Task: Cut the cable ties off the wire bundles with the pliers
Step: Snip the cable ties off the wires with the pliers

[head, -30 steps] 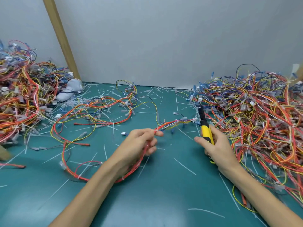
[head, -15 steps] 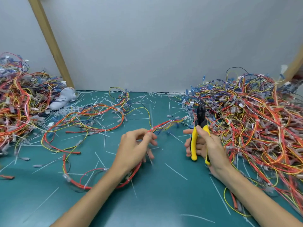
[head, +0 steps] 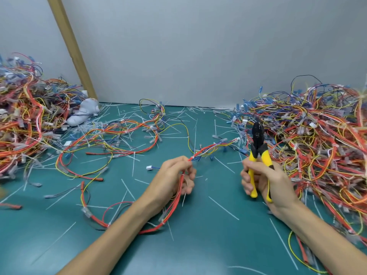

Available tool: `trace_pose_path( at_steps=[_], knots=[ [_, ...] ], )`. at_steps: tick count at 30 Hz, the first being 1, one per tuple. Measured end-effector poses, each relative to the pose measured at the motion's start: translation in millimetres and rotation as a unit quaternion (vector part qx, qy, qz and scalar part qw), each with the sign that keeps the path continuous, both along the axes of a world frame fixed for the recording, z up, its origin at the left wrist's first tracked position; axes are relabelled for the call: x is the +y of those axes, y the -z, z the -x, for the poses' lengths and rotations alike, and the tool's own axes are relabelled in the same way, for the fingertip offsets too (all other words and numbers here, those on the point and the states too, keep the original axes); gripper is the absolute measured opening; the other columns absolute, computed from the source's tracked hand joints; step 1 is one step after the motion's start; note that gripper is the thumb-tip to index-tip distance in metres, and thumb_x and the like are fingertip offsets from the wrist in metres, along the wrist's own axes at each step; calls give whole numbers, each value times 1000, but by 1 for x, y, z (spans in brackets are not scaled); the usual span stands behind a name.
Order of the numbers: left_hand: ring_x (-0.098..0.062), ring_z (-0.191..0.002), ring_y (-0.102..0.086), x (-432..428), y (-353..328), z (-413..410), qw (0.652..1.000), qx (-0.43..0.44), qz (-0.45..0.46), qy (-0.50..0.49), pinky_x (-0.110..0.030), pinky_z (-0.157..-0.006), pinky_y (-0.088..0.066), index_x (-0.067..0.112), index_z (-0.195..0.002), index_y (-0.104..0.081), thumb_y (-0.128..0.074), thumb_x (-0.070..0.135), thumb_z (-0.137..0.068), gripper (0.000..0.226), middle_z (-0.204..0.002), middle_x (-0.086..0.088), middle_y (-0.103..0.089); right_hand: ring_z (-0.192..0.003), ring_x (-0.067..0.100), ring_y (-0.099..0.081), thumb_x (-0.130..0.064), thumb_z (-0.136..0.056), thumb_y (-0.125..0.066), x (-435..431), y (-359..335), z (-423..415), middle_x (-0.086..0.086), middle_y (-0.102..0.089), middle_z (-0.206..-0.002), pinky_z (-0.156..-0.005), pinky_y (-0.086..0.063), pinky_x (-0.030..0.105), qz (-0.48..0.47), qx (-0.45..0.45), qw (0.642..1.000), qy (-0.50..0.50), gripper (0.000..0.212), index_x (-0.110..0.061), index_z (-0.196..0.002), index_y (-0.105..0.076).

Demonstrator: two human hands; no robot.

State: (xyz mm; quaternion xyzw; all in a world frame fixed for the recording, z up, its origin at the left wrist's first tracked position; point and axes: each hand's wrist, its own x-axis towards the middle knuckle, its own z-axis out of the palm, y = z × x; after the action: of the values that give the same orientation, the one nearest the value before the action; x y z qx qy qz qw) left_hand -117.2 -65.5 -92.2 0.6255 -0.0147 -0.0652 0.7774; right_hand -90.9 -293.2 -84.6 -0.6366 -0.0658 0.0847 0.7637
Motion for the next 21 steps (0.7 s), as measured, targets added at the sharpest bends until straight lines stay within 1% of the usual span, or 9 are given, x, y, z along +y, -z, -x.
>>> trace_pose_path(
  at_steps=[2,3,4,7,9,11,14,17,21],
  knots=[
    [-18,-42,-49,3,0,-1,998,-4,47,31,-19,-40,-34,5,-73,-50,-54,8,-80,8,-66,-7,-54,-45,21,-36,-29,-71,-64,1,-1,1,10,-43,-58,-40,-34,30,9,-1,1000,1,28,-4,-75,-51],
    [-19,-46,-53,4,1,-1,997,-12,56,45,-21,-43,-39,2,-78,-54,-53,8,-76,6,-69,-8,-58,-45,21,-35,-29,-71,-65,1,-1,0,10,-42,-58,-40,-34,29,10,0,1000,-1,30,-3,-75,-50],
    [-20,-53,-58,6,2,0,997,-20,47,61,-22,-48,-44,0,-84,-58,-51,8,-76,13,-74,-10,-62,-45,21,-34,-27,-71,-67,1,-1,0,10,-41,-58,-40,-33,29,10,0,1000,-3,30,-3,-75,-49],
    [-23,-81,-67,9,6,4,991,-69,-68,91,-28,-72,-54,4,-110,-67,-57,12,-90,24,-108,-16,-65,-46,19,-30,-19,-75,-66,0,0,-1,8,-37,-59,-41,-29,26,2,4,1000,-12,23,-5,-76,-48],
    [-23,-91,-67,7,9,5,977,-131,-151,75,-32,-78,-57,15,-120,-67,-59,14,-95,27,-121,-6,-59,-48,16,-23,-13,-81,-62,1,2,-3,6,-27,-61,-41,-22,23,-3,6,1000,-1,17,-9,-74,-47],
    [-21,-87,-69,3,11,7,961,-183,-207,25,-35,-75,-58,25,-119,-69,-64,17,-92,28,-117,7,-58,-51,15,-16,-5,-87,-53,0,3,-4,6,-16,-67,-44,-14,22,3,3,1000,13,20,-13,-72,-43],
    [-21,-64,-71,-1,15,10,951,-190,-240,-49,-36,-63,-60,30,-113,-71,-66,21,-91,24,-93,1,-71,-53,14,-12,1,-90,-47,0,2,-5,3,-14,-66,-45,-12,22,12,-3,1000,15,28,-16,-69,-39],
    [-29,-65,-71,-3,15,12,969,-141,-200,-31,-41,-55,-59,20,-109,-67,-57,17,-97,15,-78,-2,-72,-53,15,-11,3,-90,-47,1,1,-4,2,-14,-64,-43,-15,20,26,-11,999,15,33,-17,-66,-39],
    [-20,-60,-63,-4,13,10,973,-143,-181,-13,-30,-49,-51,9,-102,-60,-47,14,-101,14,-70,0,-60,-50,14,-14,4,-87,-49,2,2,-3,-1,-19,-60,-42,-16,20,40,-11,999,13,33,-19,-64,-41]
  ],
)
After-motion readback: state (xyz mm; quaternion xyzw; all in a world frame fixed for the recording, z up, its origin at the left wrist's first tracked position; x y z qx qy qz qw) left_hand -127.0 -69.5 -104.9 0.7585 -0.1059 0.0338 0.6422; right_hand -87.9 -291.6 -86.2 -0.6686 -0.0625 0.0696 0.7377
